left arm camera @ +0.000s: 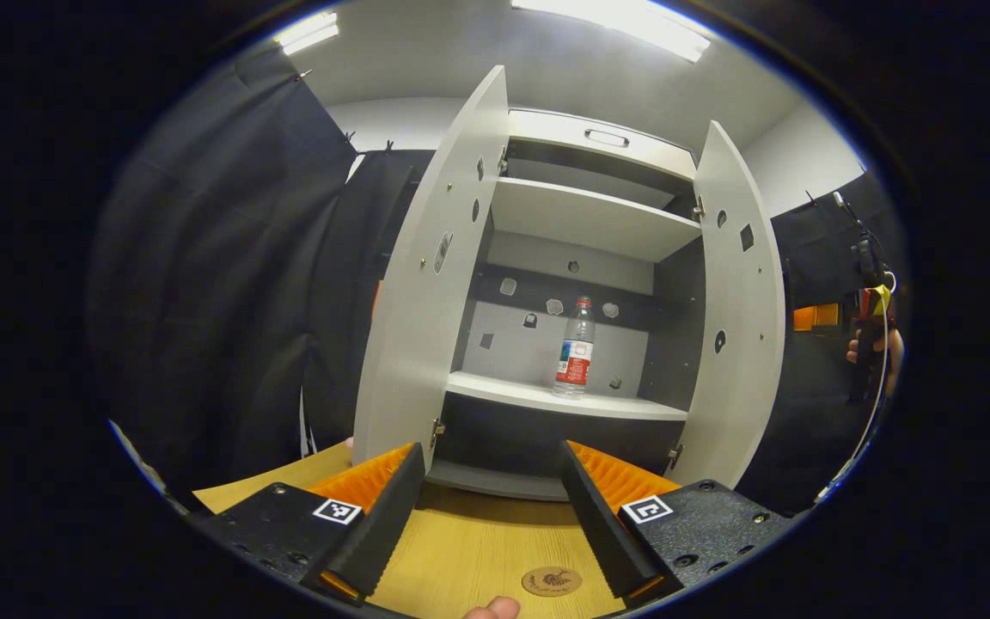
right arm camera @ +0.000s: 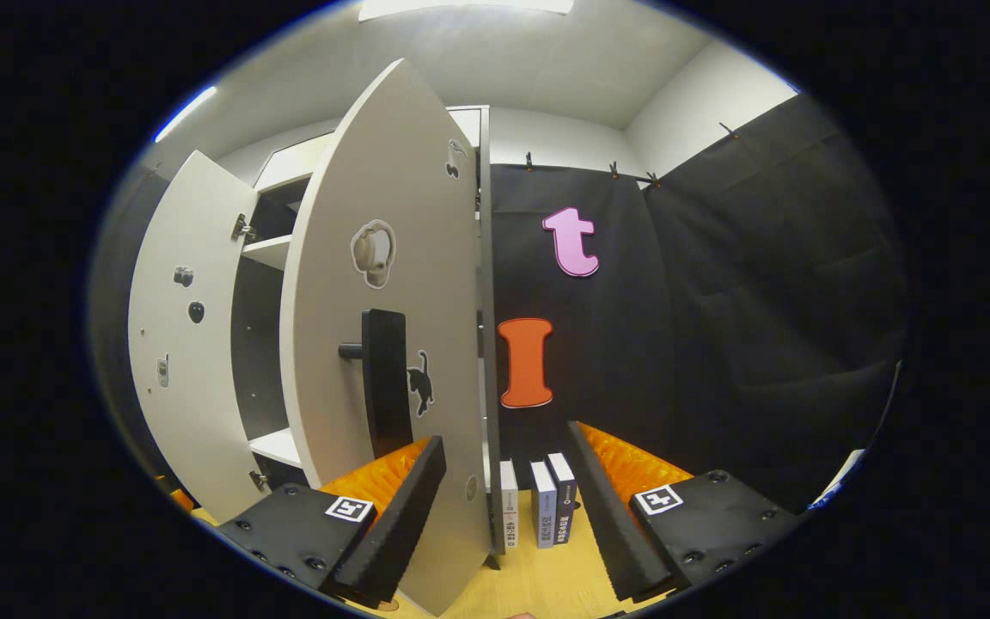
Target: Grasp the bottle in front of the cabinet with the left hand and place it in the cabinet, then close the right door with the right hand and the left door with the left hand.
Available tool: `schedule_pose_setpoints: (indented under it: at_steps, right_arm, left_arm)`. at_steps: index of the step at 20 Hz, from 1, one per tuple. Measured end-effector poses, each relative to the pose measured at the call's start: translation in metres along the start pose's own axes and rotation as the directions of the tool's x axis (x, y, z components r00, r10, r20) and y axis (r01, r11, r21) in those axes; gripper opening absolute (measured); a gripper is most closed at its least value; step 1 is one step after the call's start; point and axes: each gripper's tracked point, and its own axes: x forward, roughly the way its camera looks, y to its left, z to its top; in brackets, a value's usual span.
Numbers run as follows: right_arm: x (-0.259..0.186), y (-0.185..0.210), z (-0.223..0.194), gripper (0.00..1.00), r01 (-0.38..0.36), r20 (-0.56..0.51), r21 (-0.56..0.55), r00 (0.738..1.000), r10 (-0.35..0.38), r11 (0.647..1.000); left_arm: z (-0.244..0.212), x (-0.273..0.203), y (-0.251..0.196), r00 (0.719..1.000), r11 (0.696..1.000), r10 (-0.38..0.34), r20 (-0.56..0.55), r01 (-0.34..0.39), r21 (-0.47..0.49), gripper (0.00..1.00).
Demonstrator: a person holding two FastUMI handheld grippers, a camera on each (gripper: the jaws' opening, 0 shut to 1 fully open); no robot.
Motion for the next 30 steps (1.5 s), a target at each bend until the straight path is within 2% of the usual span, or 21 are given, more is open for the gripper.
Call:
schedule_pose_setpoints:
  at_steps: [8,16,23,28,29,30]
  right_arm:
    - [0.012,0.056,-0.003,0.94,-0.093,0.005,-0.074,0.996,0.093,0.993]
    - [0.032,0.105,-0.028,0.95,-0.215,-0.063,-0.025,0.975,0.213,0.976]
    - [0.062,0.136,-0.037,0.95,-0.252,-0.072,-0.027,0.966,0.250,0.967]
    - [0.082,0.145,-0.041,0.95,-0.245,-0.070,-0.002,0.967,0.244,0.970]
    - [0.087,0.148,-0.042,1.00,-0.239,-0.073,0.000,0.968,0.238,0.971]
    - [0.092,0.152,-0.043,0.95,-0.233,-0.077,0.001,0.970,0.232,0.973]
  left_arm:
    - [0.003,-0.002,0.014,0.999,0.999,0.041,0.012,-0.041,0.006,0.95]
    - [0.002,-0.004,0.024,0.997,0.997,0.076,0.013,-0.076,0.012,0.95]
    - [0.009,-0.001,0.036,0.994,0.995,0.101,0.030,-0.101,0.014,0.95]
    - [0.014,-0.002,0.046,0.991,0.992,0.126,0.040,-0.126,-0.004,0.95]
    - [0.014,-0.004,0.050,0.989,0.990,0.140,0.044,-0.140,-0.011,0.95]
    - [0.017,-0.003,0.056,0.987,0.988,0.154,0.049,-0.153,-0.019,0.95]
